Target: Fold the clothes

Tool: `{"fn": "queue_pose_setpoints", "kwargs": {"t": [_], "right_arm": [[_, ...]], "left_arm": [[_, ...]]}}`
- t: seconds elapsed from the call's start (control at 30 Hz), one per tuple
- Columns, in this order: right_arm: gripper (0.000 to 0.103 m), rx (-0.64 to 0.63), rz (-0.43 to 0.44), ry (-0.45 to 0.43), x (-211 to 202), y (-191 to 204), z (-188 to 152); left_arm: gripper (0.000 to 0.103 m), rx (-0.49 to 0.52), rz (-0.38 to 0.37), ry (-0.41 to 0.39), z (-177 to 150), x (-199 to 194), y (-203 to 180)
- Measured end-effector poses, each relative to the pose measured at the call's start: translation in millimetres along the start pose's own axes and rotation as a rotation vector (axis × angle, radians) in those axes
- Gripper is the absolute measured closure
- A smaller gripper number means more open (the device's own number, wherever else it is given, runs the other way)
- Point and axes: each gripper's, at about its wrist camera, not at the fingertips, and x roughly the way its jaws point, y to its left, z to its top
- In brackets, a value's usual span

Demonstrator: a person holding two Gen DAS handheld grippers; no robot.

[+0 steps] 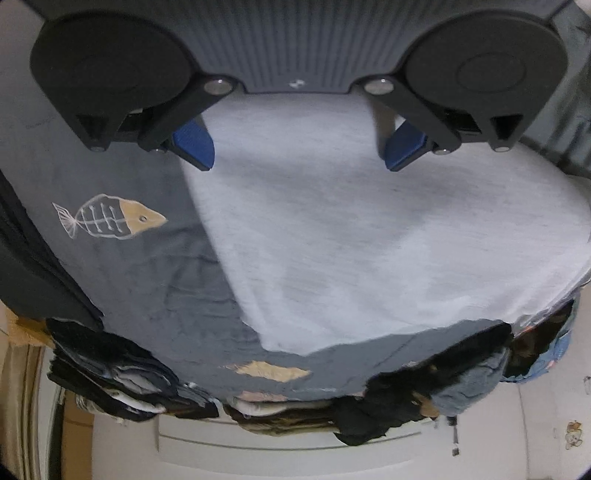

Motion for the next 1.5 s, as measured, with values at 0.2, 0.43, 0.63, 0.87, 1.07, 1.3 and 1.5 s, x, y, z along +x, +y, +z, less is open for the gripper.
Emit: {"fn": "queue_pose_setpoints", "kwargs": {"t": [0.2,0.43,0.63,0.87,1.07,1.3,1.5], "right_arm": [[0.004,0.017,-0.112,0.025,-0.5,-16.0,-3.6],[0.004,0.012,-0.25,0.04,-2.2,-31.6,-5.3],[0.005,0.083,-0.309,-0.044,-25.6,-43.2,1.4],[0.005,0.143,-0.14,-0.218,-68.7,-29.0,28.3],[0.005,0.021,0.023,-0.227,-47.3,12.7,75.7],[0.005,-0.072,0.041,-0.173,10.3,21.5,135.5],[0.005,-0.099,-0.004,-0.105,60.3,10.2,162.7]], "left_arm": [[0.028,-0.023,0.008,-0.021,0.2,-15.3,3.0],[0.028,-0.082,0.028,-0.038,-2.9,-33.9,9.9],[0.028,-0.12,0.047,-0.037,-5.8,-45.1,14.9],[0.028,-0.155,0.053,-0.048,-5.5,-52.8,13.4],[0.028,-0.147,0.039,-0.044,-7.5,-52.6,10.6],[0.027,-0.161,0.032,-0.049,-3.3,-47.3,15.1],[0.027,-0.167,0.024,-0.026,2.9,-23.9,16.7]]}}
